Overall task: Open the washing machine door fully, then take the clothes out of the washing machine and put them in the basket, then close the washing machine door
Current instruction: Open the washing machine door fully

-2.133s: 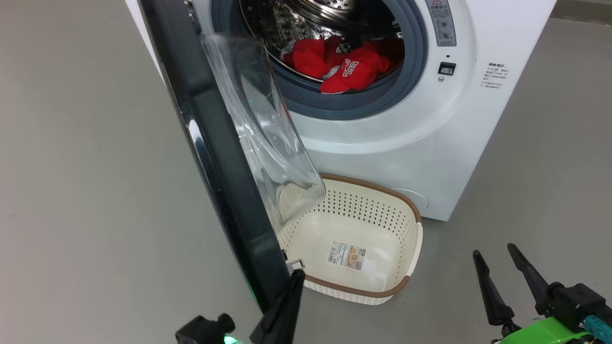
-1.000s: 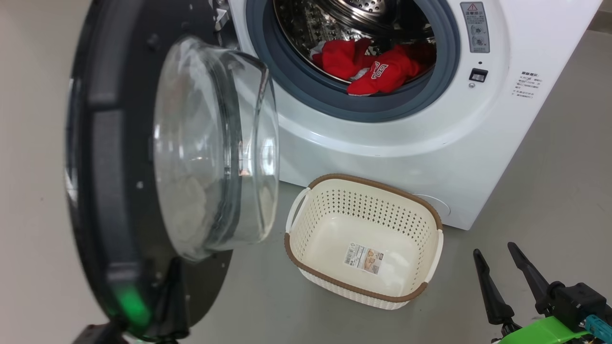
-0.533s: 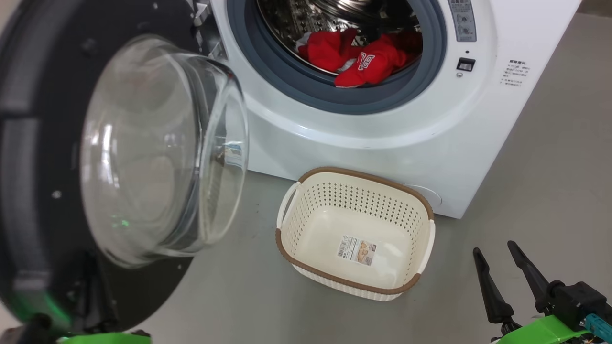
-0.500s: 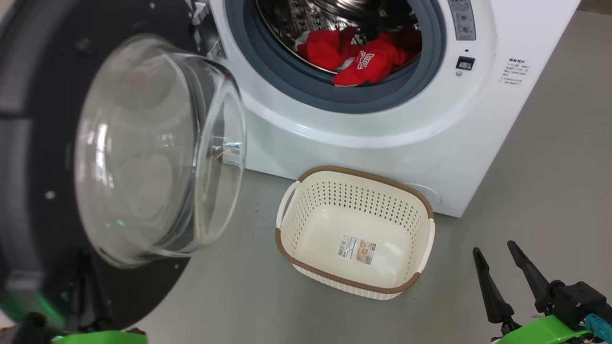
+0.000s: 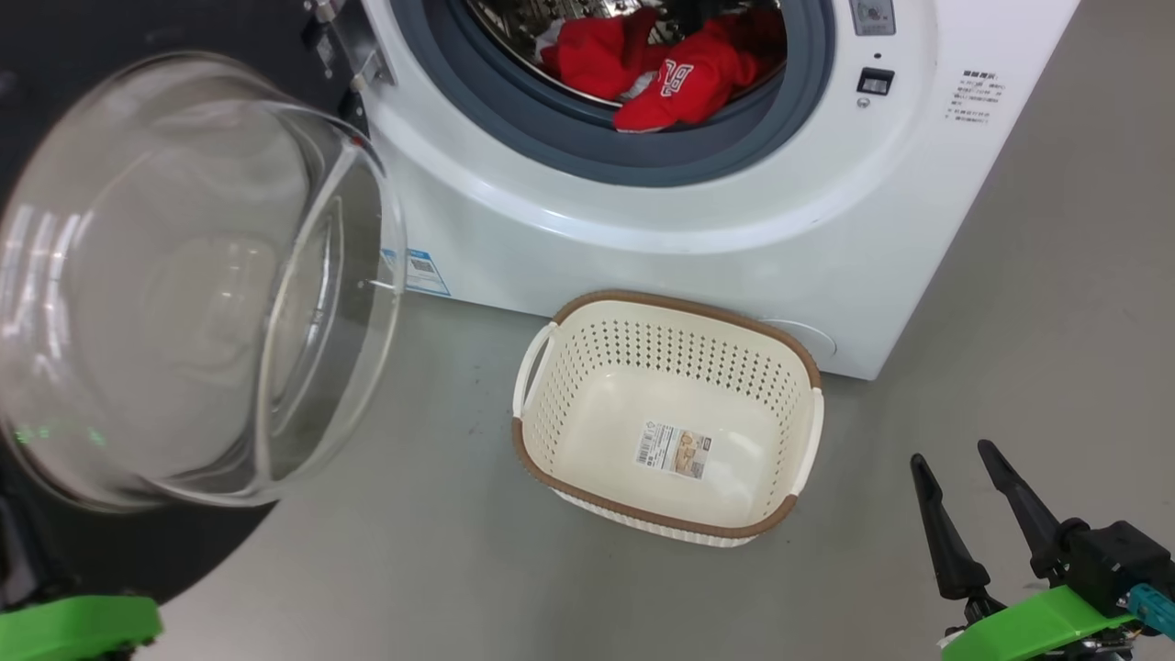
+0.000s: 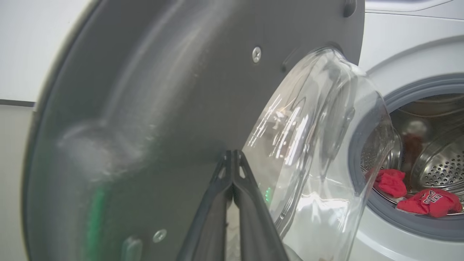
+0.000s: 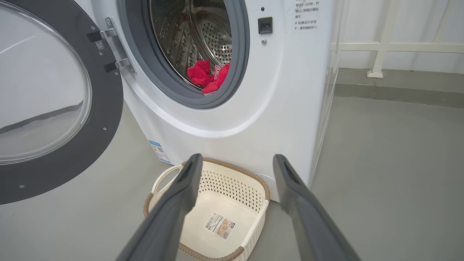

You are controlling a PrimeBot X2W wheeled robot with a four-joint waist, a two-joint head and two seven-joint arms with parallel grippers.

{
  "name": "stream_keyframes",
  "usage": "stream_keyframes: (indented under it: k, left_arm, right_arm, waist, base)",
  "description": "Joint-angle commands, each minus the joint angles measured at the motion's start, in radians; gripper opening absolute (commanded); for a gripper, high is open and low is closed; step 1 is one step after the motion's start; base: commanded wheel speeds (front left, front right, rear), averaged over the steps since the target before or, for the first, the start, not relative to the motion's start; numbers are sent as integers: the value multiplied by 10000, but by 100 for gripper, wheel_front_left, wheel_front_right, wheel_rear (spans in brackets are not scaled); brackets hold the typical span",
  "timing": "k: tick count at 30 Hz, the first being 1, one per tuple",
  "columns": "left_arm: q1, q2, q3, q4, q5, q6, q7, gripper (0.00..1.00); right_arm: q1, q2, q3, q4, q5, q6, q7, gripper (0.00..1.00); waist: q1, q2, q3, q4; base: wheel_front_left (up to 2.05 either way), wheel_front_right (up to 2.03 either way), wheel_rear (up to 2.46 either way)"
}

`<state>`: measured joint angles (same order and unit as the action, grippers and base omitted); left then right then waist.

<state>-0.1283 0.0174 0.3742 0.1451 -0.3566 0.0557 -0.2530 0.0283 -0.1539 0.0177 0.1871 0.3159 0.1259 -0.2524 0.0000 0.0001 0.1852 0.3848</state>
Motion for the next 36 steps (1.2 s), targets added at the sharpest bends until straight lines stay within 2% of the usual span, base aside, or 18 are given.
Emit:
stream_keyframes:
  k: [1, 23, 36]
  left_arm:
    - [-460, 329, 732, -78, 199, -75, -88, 0]
    - [-2349, 329, 3773, 1309, 1617, -1219, -88, 0]
    - [-2583, 329, 4232, 1992, 1990, -1746, -88, 0]
  right_arm:
    - [-344, -179, 244, -283, -17, 48, -93, 100]
    - [-882, -525, 227, -435, -76, 48, -93, 100]
    - [-878, -410, 229, -351, -69, 48, -93, 100]
  waist:
    - [0, -1, 104, -51]
    - [0, -1, 1085, -363]
    - [0, -1, 789, -408]
  base:
    - [0, 0, 0]
    - [0, 0, 0]
    - [0, 0, 0]
